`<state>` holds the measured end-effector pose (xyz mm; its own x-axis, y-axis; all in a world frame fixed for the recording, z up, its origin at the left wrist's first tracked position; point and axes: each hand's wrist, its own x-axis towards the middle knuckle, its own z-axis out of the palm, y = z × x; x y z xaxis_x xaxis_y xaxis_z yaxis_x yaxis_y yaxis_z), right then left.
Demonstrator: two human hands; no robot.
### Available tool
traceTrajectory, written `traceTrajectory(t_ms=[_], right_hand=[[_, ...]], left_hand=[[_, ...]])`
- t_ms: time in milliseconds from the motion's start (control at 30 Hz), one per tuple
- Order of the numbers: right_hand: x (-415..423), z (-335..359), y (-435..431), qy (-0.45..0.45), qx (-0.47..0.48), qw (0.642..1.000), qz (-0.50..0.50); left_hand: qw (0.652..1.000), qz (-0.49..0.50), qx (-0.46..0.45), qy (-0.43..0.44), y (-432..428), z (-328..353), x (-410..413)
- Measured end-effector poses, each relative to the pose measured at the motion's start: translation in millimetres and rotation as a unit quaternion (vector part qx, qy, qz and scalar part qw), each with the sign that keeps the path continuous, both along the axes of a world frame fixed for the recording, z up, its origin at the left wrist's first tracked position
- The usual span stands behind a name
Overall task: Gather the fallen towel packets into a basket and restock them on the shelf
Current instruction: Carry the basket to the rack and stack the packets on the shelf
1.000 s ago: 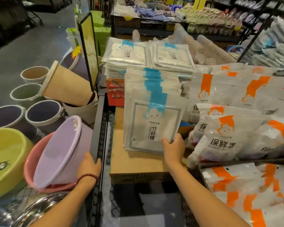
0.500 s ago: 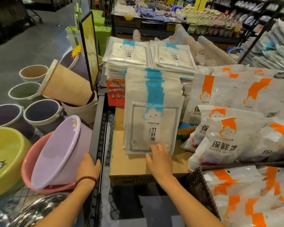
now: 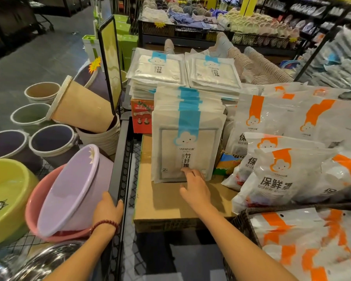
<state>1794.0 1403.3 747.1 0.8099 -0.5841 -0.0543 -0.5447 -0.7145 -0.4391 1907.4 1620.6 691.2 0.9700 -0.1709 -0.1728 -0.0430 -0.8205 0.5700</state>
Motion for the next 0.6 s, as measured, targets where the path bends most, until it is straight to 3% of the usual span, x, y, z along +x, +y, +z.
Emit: traceTrajectory(t_ms=[200, 367, 600], right_hand=[[-17.3, 16.9, 4.2, 0.071, 0.039, 0.996, 0.029], [-54.4, 37.5, 25.5, 0.048, 0.133, 0.99, 0.024], [-139.5, 35.4, 124.4, 0.069, 0.287, 0.948, 0.117]], left_hand=[[0.993, -0.009, -0.053, 0.101, 2.3, 16.5, -3.6], [0.979, -0.007, -0.134, 0.155, 29.0, 46.8, -41.6], [0.96, 0.119, -0.207, 0.147, 138.1, 60.1, -170.9]])
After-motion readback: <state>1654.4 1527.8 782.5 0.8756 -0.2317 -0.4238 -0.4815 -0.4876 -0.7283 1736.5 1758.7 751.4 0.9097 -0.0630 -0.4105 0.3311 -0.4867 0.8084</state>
